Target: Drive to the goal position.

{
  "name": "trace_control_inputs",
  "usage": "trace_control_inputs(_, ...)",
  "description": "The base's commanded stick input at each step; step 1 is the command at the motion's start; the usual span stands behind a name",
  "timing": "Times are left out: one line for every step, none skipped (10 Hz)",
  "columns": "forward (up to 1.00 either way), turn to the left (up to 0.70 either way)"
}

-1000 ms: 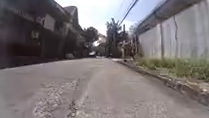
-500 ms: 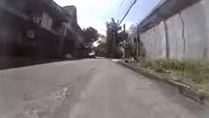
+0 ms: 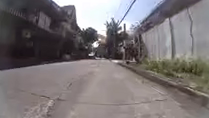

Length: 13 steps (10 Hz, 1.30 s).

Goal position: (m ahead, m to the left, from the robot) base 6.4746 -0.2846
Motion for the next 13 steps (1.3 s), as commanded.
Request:
trace_control_inputs(1.0,0.0)
trace_control_inputs(1.0,0.0)
trace_control_inputs(1.0,0.0)
trace_control_inputs(1.0,0.0)
trace_control_inputs(1.0,0.0)
trace_control_inputs(1.0,0.0)
trace_control_inputs(1.0,0.0)
trace_control_inputs(1.0,0.0)
trace_control_inputs(1.0,0.0)
trace_control_inputs(1.0,0.0)
trace_control_inputs(1.0,0.0)
trace_control_inputs(1.0,0.0)
trace_control_inputs(1.0,0.0)
